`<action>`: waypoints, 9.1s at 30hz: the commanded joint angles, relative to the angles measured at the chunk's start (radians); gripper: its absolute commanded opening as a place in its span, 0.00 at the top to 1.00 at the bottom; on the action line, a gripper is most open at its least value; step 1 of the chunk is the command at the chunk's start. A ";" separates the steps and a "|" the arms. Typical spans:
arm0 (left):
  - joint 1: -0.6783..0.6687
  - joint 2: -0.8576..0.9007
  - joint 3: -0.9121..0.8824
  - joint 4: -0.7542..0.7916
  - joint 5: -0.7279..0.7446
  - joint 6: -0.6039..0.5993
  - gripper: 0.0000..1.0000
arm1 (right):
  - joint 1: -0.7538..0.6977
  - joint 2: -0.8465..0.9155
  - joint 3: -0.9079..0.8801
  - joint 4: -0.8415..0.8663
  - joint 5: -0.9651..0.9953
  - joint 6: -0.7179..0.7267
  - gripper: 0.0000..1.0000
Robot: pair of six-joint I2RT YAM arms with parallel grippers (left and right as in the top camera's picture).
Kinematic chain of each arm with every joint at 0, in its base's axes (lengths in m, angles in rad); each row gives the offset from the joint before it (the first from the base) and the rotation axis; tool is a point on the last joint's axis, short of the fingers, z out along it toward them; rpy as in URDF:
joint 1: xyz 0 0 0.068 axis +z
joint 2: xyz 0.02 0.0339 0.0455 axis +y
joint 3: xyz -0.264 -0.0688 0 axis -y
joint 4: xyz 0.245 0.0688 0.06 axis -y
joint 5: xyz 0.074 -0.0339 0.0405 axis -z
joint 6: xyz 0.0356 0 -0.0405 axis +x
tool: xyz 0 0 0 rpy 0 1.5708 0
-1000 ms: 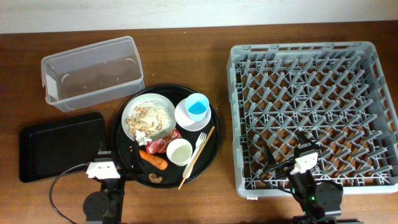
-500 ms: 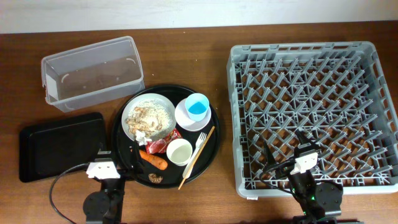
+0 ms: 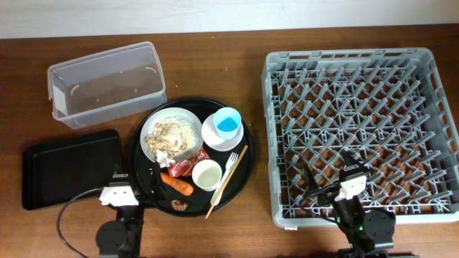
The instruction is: Sort waste into correct bins and load items into the dishwasher rack
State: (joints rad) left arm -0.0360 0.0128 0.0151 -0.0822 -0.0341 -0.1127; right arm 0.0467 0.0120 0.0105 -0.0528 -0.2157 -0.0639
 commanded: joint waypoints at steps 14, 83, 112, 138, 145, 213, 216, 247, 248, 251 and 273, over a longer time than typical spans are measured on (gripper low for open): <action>0.006 -0.002 -0.006 0.002 -0.007 -0.002 0.01 | 0.005 -0.003 -0.005 -0.003 -0.016 0.002 0.01; 0.078 1.793 1.411 -0.345 -0.079 -0.035 0.21 | 0.005 1.015 1.041 -0.954 -0.008 0.125 0.01; -0.008 1.731 1.297 -1.069 0.263 -0.025 1.00 | 0.005 1.015 1.041 -0.983 -0.008 0.125 0.01; -0.203 1.792 1.571 -0.731 0.307 -0.005 0.36 | 0.005 1.015 1.041 -0.981 -0.008 0.125 0.01; -0.360 1.987 1.571 -0.777 0.298 -0.006 0.41 | 0.005 1.015 1.041 -0.998 -0.008 0.124 0.01; -0.118 1.722 1.689 -1.169 0.116 0.057 0.62 | -0.860 1.552 1.345 -1.276 0.152 0.177 0.01; -0.118 1.722 1.689 -1.169 0.116 0.057 0.62 | -0.859 1.553 1.345 -1.267 0.115 0.178 0.01; -0.293 1.708 1.418 -1.109 0.268 -0.028 1.00 | -0.107 1.315 1.349 -1.235 -0.190 -0.060 0.01; -0.259 1.705 1.501 -1.116 0.340 -0.026 1.00 | -0.107 1.315 1.349 -1.223 -0.190 -0.060 0.01; -0.221 1.705 1.586 -1.086 0.493 -0.021 1.00 | -0.107 1.315 1.349 -1.215 -0.190 -0.060 0.01; -0.331 1.706 1.585 -0.763 1.332 0.005 1.00 | 0.025 1.321 1.349 -1.023 -1.160 -0.710 0.32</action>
State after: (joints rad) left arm -0.3656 1.7302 1.5883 -0.8589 1.3220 -0.1162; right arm 0.0193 1.3403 1.3514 -1.0679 -1.2800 -0.7609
